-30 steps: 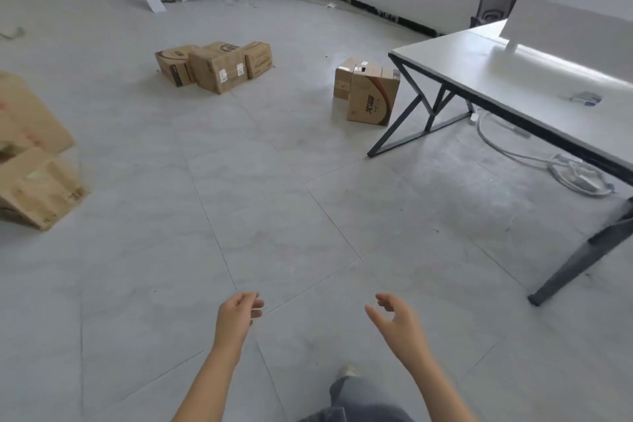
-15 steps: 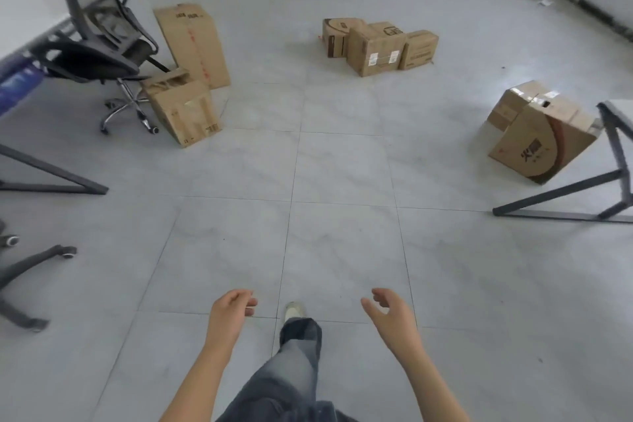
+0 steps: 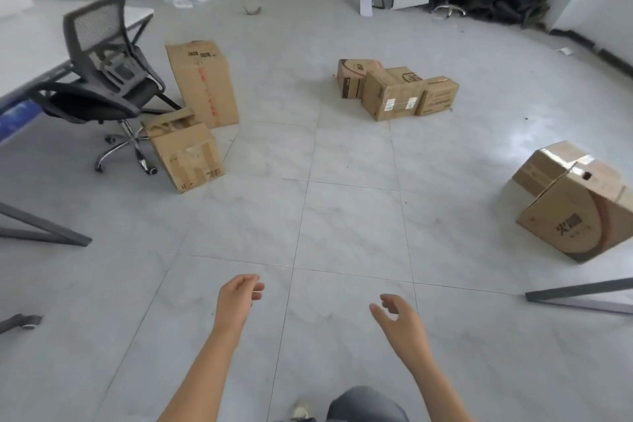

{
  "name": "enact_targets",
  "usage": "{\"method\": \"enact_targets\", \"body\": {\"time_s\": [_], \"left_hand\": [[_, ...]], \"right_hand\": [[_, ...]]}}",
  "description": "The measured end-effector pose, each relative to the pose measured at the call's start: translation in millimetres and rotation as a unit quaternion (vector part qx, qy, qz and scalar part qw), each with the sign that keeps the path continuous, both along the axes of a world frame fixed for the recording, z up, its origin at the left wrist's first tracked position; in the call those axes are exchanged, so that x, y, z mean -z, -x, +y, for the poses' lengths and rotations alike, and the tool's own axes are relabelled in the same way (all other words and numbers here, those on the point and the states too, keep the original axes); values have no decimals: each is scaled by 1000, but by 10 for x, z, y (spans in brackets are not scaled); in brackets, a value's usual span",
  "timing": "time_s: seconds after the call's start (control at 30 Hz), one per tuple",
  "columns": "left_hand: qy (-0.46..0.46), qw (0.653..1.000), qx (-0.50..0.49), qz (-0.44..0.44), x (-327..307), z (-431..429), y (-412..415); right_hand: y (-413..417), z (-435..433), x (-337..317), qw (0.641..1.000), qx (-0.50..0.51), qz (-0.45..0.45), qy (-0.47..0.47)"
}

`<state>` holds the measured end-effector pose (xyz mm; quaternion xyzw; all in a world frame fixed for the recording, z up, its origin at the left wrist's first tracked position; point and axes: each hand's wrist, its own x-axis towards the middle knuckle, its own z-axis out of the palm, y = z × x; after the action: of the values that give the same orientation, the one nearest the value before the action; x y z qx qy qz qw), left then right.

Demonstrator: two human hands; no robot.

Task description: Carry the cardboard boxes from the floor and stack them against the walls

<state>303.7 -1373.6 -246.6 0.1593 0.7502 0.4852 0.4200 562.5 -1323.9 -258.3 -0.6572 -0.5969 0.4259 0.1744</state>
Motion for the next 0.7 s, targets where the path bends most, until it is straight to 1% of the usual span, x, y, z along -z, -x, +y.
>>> {"method": "enact_targets", "body": {"time_s": [0.13, 0.23, 0.37, 0.53, 0.7], "left_hand": [[18, 1000, 2, -9, 89, 563, 106], [31, 999, -9, -9, 175, 1056, 239], [25, 999, -39, 3, 217, 1900, 500], [11, 997, -72, 10, 103, 3043, 682], [17, 995, -102, 2, 35, 3785, 878]], "right_hand": [[155, 595, 114, 1000, -3, -9, 9], [297, 1194, 184, 1000, -19, -7, 15], [558, 2229, 187, 999, -47, 3, -4], [894, 3619, -2, 997, -68, 29, -33], [1307, 4563, -85, 992, -121, 36, -13]]}}
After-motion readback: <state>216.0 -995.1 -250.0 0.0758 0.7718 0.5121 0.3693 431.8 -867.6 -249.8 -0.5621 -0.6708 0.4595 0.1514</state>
